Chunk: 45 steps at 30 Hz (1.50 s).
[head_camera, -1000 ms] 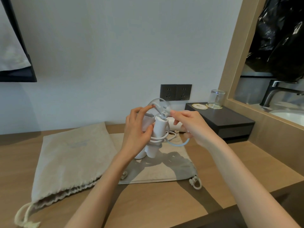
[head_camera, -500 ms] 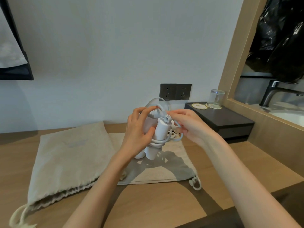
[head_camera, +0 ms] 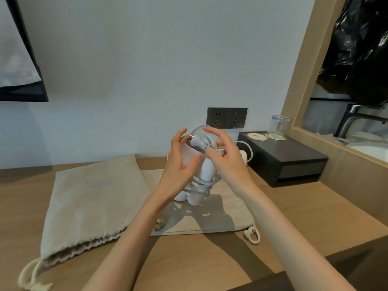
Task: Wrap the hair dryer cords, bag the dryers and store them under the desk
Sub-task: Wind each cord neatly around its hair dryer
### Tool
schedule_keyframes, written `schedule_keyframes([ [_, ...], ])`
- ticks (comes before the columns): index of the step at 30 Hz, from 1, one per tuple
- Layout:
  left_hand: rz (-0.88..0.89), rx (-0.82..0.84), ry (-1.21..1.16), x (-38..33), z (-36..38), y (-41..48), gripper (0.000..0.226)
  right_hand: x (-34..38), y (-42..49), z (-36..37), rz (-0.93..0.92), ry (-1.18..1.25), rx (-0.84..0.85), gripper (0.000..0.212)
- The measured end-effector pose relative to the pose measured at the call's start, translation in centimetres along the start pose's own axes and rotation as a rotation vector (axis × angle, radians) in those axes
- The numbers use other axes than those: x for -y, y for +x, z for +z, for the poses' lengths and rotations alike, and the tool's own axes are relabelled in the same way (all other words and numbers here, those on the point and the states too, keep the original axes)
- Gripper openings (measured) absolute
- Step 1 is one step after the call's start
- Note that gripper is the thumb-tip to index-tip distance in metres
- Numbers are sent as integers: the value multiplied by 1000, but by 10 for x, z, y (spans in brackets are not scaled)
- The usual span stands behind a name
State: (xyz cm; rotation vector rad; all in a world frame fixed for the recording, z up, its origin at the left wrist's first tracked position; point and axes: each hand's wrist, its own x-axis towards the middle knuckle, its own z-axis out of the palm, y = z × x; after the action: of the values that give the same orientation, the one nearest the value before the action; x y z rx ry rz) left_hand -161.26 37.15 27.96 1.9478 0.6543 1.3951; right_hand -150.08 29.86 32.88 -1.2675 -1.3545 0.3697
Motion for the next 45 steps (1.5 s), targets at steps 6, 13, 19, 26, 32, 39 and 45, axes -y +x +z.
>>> schedule_keyframes([
  [6, 37, 49, 43, 1, 7, -2, 75, -3, 14, -18, 88, -154, 31, 36],
  [13, 44, -6, 94, 2, 12, -2, 69, -9, 20, -21, 56, -254, 9, 15],
  [19, 31, -47, 158, 3, 14, -1, 59, -2, 16, -22, 12, -108, -167, 11],
  [26, 29, -93, 155, 7, 8, 3, 59, 11, 9, -26, -134, 125, -262, 12],
  [32, 31, -77, 183, 5, 0, 3, 60, 21, 8, -35, -185, 309, -343, 8],
  [39, 45, -69, 323, -5, 7, -1, 64, 24, 14, -52, -142, 301, -503, 10],
  [45, 35, 29, 111, 0, 11, 4, 70, 10, 15, -61, -34, 176, -477, 21],
])
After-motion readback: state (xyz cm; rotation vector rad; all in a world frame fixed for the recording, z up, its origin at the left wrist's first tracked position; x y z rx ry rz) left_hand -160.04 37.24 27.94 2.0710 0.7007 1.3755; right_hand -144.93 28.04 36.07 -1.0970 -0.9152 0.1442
